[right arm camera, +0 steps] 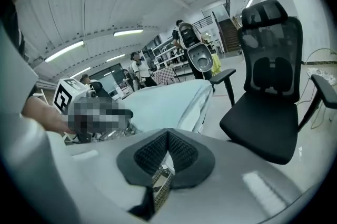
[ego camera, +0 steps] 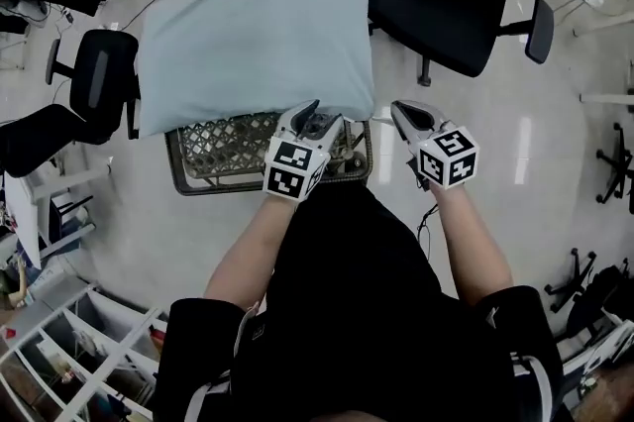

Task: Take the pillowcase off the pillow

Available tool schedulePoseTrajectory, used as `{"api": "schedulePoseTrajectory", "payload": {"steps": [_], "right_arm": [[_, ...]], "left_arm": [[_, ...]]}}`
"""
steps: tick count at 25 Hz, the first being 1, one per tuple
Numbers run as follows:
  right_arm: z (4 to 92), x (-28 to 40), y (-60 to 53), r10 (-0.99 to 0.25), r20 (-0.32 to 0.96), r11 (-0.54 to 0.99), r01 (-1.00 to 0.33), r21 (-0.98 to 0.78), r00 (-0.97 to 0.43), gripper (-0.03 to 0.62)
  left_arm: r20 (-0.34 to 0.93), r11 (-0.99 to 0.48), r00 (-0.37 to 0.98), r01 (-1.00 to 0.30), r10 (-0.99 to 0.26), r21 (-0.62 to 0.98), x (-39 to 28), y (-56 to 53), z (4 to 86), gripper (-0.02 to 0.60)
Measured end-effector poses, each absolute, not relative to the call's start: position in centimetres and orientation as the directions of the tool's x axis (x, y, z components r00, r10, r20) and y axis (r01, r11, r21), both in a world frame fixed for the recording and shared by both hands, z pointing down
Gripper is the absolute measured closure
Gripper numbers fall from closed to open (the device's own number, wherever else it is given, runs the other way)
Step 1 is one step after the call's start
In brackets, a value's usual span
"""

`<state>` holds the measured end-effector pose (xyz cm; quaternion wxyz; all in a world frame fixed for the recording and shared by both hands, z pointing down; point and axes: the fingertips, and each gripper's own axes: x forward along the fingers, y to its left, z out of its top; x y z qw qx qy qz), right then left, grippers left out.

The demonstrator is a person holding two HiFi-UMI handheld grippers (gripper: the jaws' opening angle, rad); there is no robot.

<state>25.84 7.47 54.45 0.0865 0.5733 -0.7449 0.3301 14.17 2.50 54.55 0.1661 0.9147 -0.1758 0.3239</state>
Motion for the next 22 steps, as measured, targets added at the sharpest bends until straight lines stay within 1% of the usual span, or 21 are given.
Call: {"api": "schedulePoseTrajectory", "payload": {"steps": [4, 8, 10, 13, 15, 21, 22], "right_arm": [[58.2, 25.2, 7.7, -0.745, 0.576, 0.146, -0.924, -0.353, -0.337, 0.582], [61.4, 25.0, 8.3, -0.703, 0.623, 0.135, -0.925, -0.355, -0.342, 0.576], [62.7, 24.7, 8.5, -0.681, 0.638, 0.128, -0.917, -0.378, -0.359, 0.453], [64.0, 24.2, 8.2, -0.660, 0.652, 0.134, -0.912, -0.388, -0.374, 0.448], [64.3, 23.6, 7.9, -0.653, 0.654, 0.148, -0.911, -0.384, -0.382, 0.448], [63.7, 22.0, 7.3, -0.612, 0.643, 0.235, -0.882, -0.409, -0.461, 0.447], [63.5, 22.0, 7.5, -0.601, 0.647, 0.252, -0.880, -0.402, -0.468, 0.436]], "left_arm": [[0.722, -0.890, 0.651, -0.442, -0.233, 0.111, 13.4, 1.3, 58.2, 0.371], [0.760, -0.893, 0.596, -0.447, -0.260, 0.046, 12.2, -0.3, 60.8, 0.377], [0.774, -0.896, 0.572, -0.443, -0.271, 0.014, 11.7, -0.9, 61.4, 0.459], [0.783, -0.909, 0.560, -0.416, -0.270, -0.015, 11.2, -1.5, 61.5, 0.530], [0.787, -0.913, 0.560, -0.409, -0.259, -0.009, 10.7, -1.7, 61.3, 0.558], [0.798, -0.892, 0.549, -0.451, -0.249, 0.032, 9.4, -1.6, 60.5, 0.563], [0.794, -0.885, 0.555, -0.462, -0.247, 0.047, 9.4, -1.6, 60.4, 0.563]]}}
